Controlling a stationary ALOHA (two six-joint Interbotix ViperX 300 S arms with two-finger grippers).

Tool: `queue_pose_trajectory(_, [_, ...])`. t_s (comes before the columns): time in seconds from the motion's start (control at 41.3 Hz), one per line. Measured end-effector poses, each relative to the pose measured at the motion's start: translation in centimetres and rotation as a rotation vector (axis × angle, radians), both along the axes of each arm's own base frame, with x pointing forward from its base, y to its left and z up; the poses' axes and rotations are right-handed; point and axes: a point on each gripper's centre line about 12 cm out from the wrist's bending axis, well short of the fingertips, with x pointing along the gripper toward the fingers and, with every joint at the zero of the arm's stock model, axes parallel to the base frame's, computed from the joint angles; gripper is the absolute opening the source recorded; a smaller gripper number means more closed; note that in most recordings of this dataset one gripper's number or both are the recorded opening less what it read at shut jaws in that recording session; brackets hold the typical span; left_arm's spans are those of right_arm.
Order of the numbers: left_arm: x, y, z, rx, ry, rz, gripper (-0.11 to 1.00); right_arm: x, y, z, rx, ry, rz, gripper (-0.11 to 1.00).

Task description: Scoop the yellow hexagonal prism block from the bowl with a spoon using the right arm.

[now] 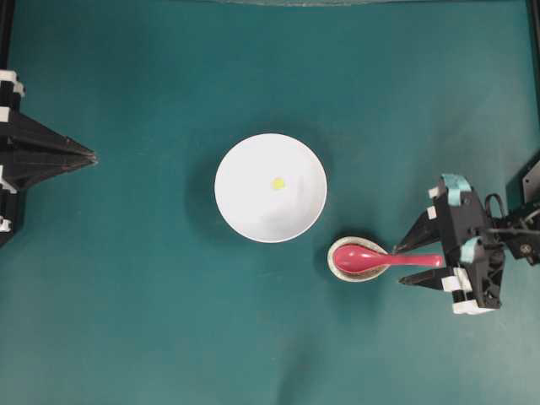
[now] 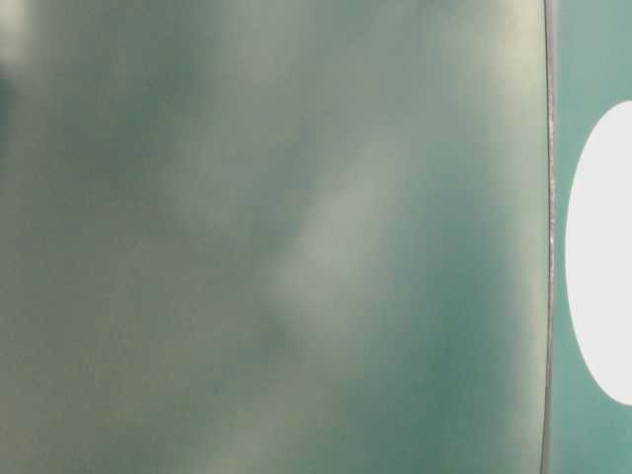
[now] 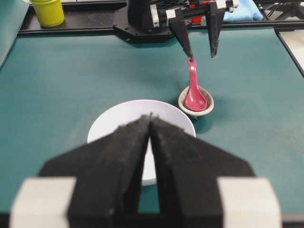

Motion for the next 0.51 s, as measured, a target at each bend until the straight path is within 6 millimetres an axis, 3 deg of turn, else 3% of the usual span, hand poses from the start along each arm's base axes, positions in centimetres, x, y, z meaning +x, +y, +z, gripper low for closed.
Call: queue_pose_trajectory(0.509, [0.0, 0.0, 0.0, 0.000, 0.000, 0.000, 0.09, 1.0, -0.8, 2.9, 0.106, -0.431, 0.154, 0.56])
